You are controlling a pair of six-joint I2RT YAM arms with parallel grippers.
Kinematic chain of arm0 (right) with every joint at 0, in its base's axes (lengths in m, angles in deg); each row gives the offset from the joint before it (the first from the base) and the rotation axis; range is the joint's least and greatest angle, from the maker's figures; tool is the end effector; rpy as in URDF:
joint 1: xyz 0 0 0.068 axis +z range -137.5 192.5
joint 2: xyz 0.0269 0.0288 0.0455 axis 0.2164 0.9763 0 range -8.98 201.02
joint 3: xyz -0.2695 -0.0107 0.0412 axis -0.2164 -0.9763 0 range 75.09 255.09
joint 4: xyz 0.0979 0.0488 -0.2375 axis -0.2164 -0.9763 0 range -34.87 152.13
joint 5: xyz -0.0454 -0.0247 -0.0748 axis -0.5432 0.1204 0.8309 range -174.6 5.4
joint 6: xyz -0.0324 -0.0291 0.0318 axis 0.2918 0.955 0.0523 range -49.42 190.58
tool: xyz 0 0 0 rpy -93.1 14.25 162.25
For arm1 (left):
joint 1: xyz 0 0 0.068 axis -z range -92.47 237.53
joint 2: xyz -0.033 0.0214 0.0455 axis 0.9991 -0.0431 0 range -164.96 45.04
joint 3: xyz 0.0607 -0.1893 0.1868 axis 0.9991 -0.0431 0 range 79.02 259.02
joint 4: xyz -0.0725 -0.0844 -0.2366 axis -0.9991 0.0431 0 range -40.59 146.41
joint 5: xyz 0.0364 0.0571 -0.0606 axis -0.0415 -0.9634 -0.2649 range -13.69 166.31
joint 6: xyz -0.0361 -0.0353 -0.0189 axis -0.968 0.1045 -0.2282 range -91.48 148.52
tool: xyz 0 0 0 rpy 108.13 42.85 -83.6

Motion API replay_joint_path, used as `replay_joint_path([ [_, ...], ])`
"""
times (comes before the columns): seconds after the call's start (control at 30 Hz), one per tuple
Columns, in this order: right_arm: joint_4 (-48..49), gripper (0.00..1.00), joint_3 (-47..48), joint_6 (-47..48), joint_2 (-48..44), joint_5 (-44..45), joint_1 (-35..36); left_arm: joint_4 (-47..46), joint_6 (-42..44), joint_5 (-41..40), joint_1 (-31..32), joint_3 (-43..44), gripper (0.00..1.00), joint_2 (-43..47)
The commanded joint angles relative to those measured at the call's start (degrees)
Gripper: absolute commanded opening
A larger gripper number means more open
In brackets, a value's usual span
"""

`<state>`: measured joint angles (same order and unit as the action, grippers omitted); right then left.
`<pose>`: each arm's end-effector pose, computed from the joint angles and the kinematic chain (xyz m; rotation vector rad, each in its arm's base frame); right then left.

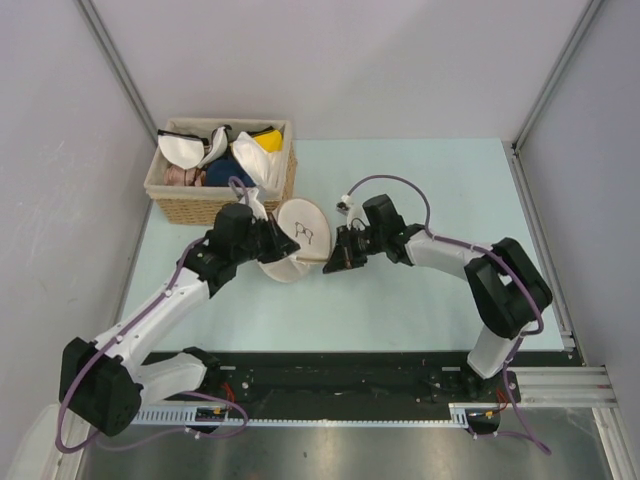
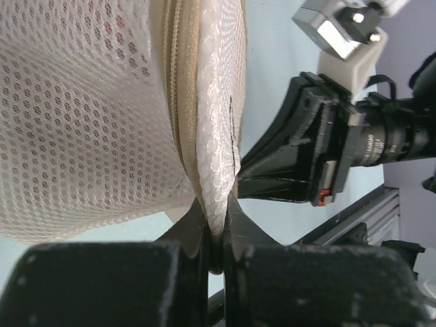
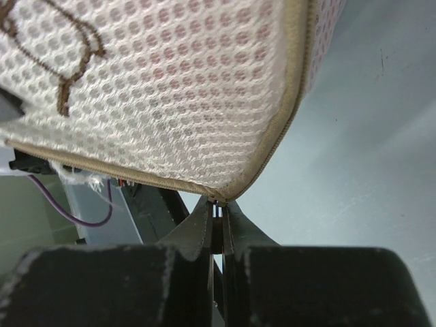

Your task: Unzip the laundry bag and remove the bra

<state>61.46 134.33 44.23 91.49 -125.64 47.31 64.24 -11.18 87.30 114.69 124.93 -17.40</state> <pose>0.2878 0.2287 0.1894 -0.5855 2.3989 1.3380 0.2129 -0.1169 0.2787 -0.1242 2.2362 -0.8715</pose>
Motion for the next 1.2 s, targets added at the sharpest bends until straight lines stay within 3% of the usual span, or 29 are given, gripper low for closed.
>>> replay_joint_path([
  [0.0,-6.62,0.00,-2.46,4.81,-6.50,5.70,-1.23,2.73,8.04,-0.87,-0.35,6.55,0.00,-0.32],
  [0.17,-8.21,0.00,-5.10,2.63,-12.30,10.09,-0.62,-0.23,10.88,4.82,-0.26,6.65,0.04,-2.42],
  [0.23,-7.25,0.00,-6.15,0.34,-14.06,11.06,1.04,-3.48,10.00,8.52,-0.26,6.47,0.19,-4.18],
  [0.27,-6.46,0.00,-6.42,-0.71,-14.50,12.54,1.66,-4.19,9.74,9.57,-0.18,6.65,0.42,-4.97],
  [0.37,-4.79,0.00,-6.86,-4.58,-15.56,17.02,4.56,-3.59,9.38,9.94,0.44,8.84,0.68,-8.22],
  [0.53,-2.24,0.00,-7.74,-8.88,-15.04,19.85,6.24,1.16,9.12,4.94,0.62,9.55,0.83,-6.40],
  [0.6,-1.18,0.00,-7.91,-9.86,-14.34,19.16,6.06,2.65,8.07,2.74,0.53,8.15,0.95,-4.55],
  [0.9,0.05,0.00,-8.35,-11.71,-12.40,18.10,6.59,5.91,-1.86,-0.35,0.70,0.86,0.98,6.53],
  [1.03,0.14,0.00,-8.62,-11.53,-13.10,18.27,6.76,-1.19,-7.48,5.44,2.10,-4.41,0.93,7.51],
  [1.17,-0.39,0.00,-8.62,-11.27,-13.72,18.97,7.03,-8.40,-11.27,6.51,4.39,-6.89,0.92,3.03],
])
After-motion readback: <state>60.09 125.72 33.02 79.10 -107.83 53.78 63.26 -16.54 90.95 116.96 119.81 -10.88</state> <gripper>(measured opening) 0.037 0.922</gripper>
